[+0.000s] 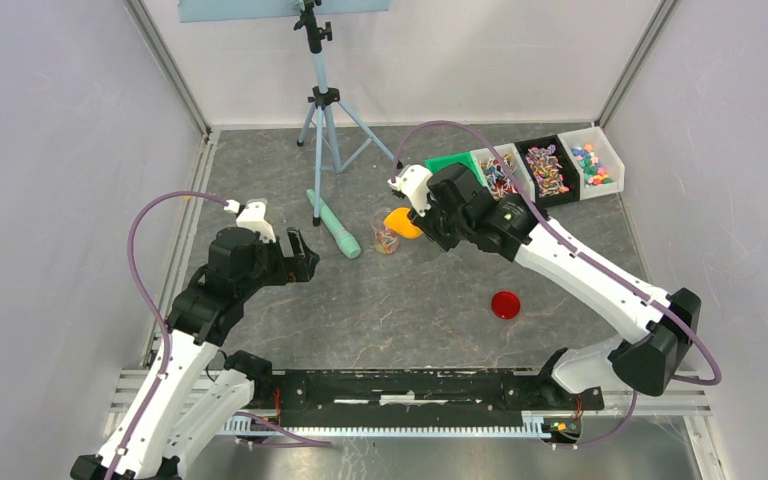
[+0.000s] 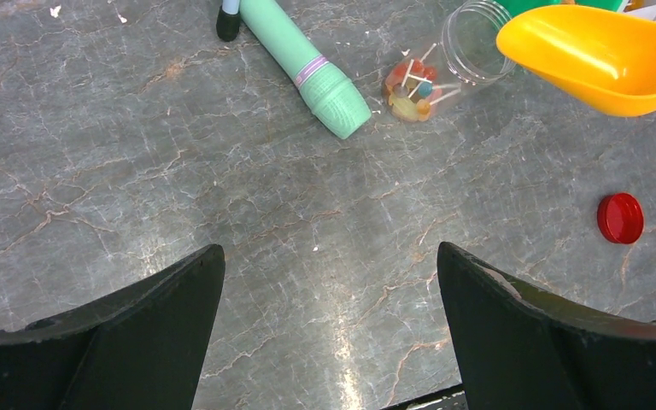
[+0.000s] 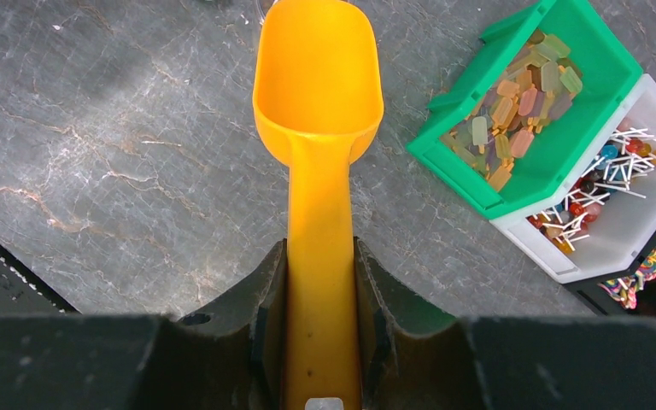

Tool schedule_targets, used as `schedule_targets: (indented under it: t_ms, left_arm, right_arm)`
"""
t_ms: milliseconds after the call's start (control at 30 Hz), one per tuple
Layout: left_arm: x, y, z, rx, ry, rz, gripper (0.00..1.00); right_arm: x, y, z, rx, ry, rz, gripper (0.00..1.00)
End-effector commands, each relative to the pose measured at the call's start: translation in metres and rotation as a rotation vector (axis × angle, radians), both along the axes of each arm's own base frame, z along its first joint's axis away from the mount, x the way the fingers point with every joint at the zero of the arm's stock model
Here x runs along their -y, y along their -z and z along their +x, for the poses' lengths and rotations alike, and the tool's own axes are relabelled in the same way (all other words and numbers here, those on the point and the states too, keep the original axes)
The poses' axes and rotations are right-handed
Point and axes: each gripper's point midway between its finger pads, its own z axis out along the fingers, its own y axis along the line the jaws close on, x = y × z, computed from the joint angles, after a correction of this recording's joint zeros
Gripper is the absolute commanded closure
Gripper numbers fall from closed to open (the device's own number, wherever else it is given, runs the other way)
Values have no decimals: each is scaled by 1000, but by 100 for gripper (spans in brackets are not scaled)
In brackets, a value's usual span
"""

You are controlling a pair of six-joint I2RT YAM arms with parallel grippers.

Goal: Pack the candies
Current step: Place the fake candies in the packing bottle.

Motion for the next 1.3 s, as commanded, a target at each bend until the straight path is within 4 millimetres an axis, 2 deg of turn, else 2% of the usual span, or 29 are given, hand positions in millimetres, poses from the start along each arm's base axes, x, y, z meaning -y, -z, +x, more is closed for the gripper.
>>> schedule_targets:
  t_ms: [0,533,733,867,900,1000,1100,1267]
  left_arm:
    - [-1,-9,4,56,32,37,0]
    - [1,-9,4,53,39,34,0]
    - [0,-10,2,60,32,30,0]
    - [0,-13,1,70,31,21,0]
    - [2,-14,1,75,43,14,0]
    - [8,-18,0,86,68,-9,0]
    - [8,-17,-2,79,70,-11,0]
    - [6,-26,-6,103,63,-27,0]
  right_arm:
    - [-3,-19,6,31,5,0,100]
    - [-7,-29,4,-19,-18,-36,100]
    - [-9,-43,9,33,-45,-23,100]
    - [-8,-43,11,184,-164,-13,100]
    - [-1,-39,10,246,-184,-24,100]
    - [-1,-50,9,409,-245,40,100]
    - [-10,-61,-3,481,-335,118,100]
    - [-13,-62,-20,589,-439,184,100]
